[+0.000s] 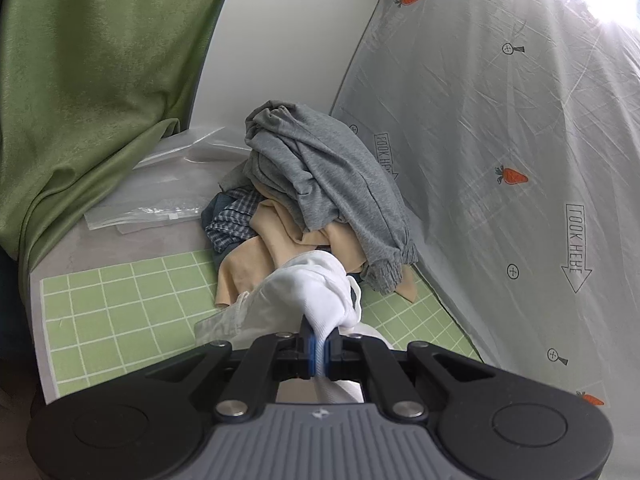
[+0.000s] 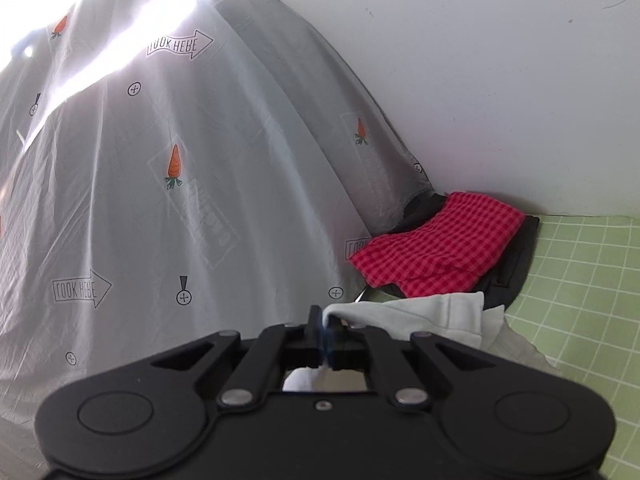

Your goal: Fold clothes

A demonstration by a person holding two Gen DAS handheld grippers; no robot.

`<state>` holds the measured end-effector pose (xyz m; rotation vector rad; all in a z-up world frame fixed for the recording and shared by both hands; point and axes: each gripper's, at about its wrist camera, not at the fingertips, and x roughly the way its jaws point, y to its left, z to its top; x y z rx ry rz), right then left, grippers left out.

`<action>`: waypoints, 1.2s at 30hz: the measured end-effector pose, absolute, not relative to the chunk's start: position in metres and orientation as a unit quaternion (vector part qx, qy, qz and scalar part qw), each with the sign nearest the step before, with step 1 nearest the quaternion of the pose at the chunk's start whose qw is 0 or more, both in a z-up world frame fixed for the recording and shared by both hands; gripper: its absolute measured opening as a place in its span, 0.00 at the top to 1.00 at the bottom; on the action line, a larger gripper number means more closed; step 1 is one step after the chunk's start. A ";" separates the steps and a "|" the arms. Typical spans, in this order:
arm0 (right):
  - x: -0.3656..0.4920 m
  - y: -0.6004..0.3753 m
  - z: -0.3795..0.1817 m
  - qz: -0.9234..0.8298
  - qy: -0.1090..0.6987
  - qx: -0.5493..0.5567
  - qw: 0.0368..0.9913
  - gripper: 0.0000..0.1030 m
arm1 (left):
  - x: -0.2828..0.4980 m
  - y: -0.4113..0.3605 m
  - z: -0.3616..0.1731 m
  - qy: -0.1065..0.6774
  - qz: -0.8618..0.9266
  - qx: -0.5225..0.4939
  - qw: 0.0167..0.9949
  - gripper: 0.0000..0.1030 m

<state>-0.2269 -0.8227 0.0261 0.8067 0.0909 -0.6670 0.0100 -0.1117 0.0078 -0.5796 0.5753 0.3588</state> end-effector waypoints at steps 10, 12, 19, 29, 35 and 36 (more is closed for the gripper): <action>-0.044 -0.878 -0.007 -0.316 0.152 0.332 0.876 0.97 | 0.152 -0.161 -0.036 0.288 0.185 -0.254 0.905 0.92; -0.011 -0.879 -0.027 -0.319 0.199 0.299 0.877 0.77 | 0.183 -0.170 -0.055 0.330 0.196 -0.246 0.890 0.90; -0.014 -0.852 -0.092 -0.364 0.294 0.231 0.853 0.36 | 0.171 -0.203 -0.082 0.372 0.159 -0.194 0.894 0.40; -0.108 -0.852 -0.155 -0.452 0.309 0.339 0.765 0.28 | 0.127 -0.219 -0.088 0.398 0.124 -0.151 0.896 0.37; -0.100 -0.859 -0.159 -0.460 0.313 0.340 0.758 0.22 | 0.101 -0.237 -0.080 0.400 0.101 -0.143 0.899 0.37; -0.099 -0.859 -0.159 -0.459 0.321 0.330 0.760 0.25 | 0.095 -0.240 -0.079 0.401 0.097 -0.143 0.899 0.37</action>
